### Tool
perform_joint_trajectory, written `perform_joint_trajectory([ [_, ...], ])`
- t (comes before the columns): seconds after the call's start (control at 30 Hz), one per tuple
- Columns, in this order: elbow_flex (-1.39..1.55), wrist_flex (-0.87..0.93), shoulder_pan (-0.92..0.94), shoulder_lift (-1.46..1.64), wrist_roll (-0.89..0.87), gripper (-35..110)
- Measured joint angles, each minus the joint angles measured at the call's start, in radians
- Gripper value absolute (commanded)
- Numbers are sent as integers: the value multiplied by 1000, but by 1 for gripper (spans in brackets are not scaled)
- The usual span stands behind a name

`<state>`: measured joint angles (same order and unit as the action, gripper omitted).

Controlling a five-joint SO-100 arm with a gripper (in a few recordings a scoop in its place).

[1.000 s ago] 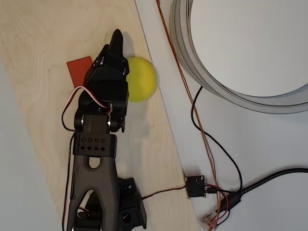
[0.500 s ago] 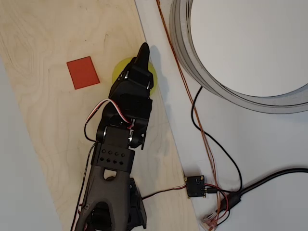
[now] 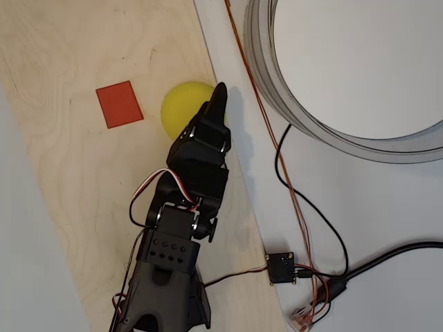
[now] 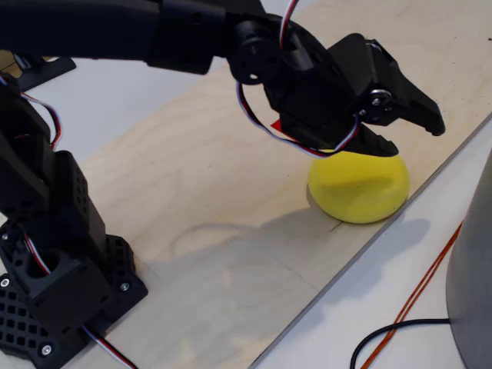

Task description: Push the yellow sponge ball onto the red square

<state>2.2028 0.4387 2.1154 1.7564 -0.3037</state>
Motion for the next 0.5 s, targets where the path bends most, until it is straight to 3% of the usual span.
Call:
perform_joint_trajectory([
  [0.5, 120, -173, 15, 69, 104, 20],
])
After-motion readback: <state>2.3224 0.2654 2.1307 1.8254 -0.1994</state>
